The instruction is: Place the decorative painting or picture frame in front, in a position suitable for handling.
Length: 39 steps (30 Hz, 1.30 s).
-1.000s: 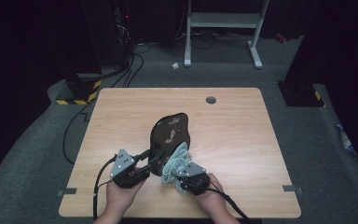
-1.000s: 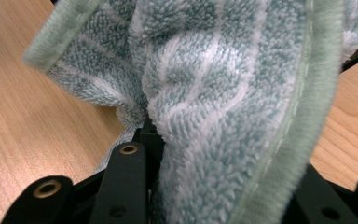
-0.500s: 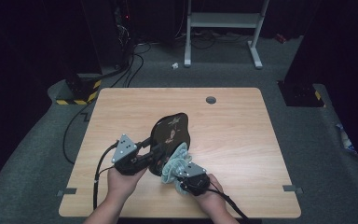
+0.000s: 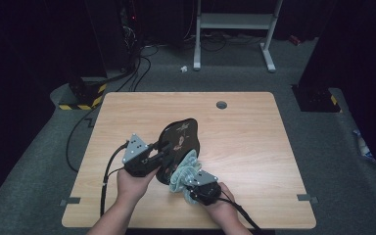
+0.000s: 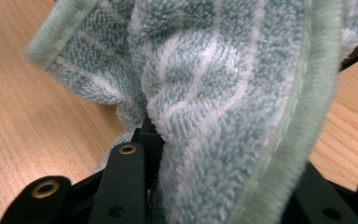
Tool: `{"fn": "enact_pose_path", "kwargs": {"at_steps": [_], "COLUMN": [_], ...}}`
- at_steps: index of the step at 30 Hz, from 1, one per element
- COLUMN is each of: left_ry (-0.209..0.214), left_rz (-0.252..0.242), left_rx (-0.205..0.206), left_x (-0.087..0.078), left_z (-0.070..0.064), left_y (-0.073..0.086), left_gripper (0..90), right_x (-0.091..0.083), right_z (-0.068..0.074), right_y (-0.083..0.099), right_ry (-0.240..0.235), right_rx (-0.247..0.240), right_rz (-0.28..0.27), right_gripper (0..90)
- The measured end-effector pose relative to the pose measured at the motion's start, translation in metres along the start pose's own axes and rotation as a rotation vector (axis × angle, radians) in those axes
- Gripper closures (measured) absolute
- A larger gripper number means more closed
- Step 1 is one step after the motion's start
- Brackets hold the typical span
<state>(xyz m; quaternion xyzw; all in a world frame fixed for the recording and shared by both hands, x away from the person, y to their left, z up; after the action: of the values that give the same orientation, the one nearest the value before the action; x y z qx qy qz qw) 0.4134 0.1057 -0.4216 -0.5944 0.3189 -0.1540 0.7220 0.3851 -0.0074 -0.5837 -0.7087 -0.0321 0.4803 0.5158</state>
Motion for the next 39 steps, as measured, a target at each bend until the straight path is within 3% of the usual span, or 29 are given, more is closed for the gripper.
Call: {"fn": "enact_pose_path", "kwargs": {"at_steps": [18,22,25,30,34,35,36,37,39], "left_ry": [-0.024,-0.018,-0.014,-0.013,-0.019,-0.019,-0.019,-0.018,-0.015], "left_rz": [0.007,0.013,0.024,0.02,0.02,0.018,0.015,0.014,0.011], "left_rx": [0.017,0.016,0.013,0.013,0.002,-0.002,-0.004,-0.008,-0.018], "left_x": [0.003,0.002,0.003,0.003,0.004,0.003,0.003,0.003,0.003], "left_z": [-0.001,-0.001,-0.002,-0.003,-0.003,-0.003,-0.002,-0.002,-0.001], "left_y": [-0.001,0.0,-0.001,-0.001,-0.001,-0.001,-0.001,0.0,0.0], "left_gripper": [77.3,77.6,77.8,78.1,78.3,78.5,78.5,78.6,78.7], "right_x": [-0.001,-0.005,-0.013,-0.019,-0.022,-0.024,-0.024,-0.026,-0.027], "right_z": [-0.002,-0.008,-0.023,-0.029,-0.012,0.005,0.005,0.022,0.03], "right_y": [-0.005,-0.015,-0.032,-0.043,-0.047,-0.047,-0.047,-0.047,-0.048], "right_ry": [-0.014,0.009,0.028,0.03,-0.006,-0.036,-0.036,-0.068,-0.087], "right_rx": [-0.002,-0.007,0.024,0.042,0.007,-0.019,-0.019,-0.04,-0.05], "right_rz": [-0.011,-0.036,-0.086,-0.122,-0.132,-0.13,-0.13,-0.128,-0.129], "right_gripper": [62.8,62.7,62.8,62.9,63.2,63.3,63.3,63.4,63.5]}}
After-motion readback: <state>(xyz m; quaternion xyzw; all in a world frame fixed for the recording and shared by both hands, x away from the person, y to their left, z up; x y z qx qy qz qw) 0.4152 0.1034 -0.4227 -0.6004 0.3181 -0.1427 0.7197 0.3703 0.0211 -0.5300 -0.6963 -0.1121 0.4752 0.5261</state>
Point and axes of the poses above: each handheld gripper's, and its own axes: x roughly forward along the jaws, y roughly out of its underside, z roughly to its left, the point moved 10 cm from there along x, roughly forward along the jaws, and after that the axes turned 9 degrees about x, right-handed, at the moved point
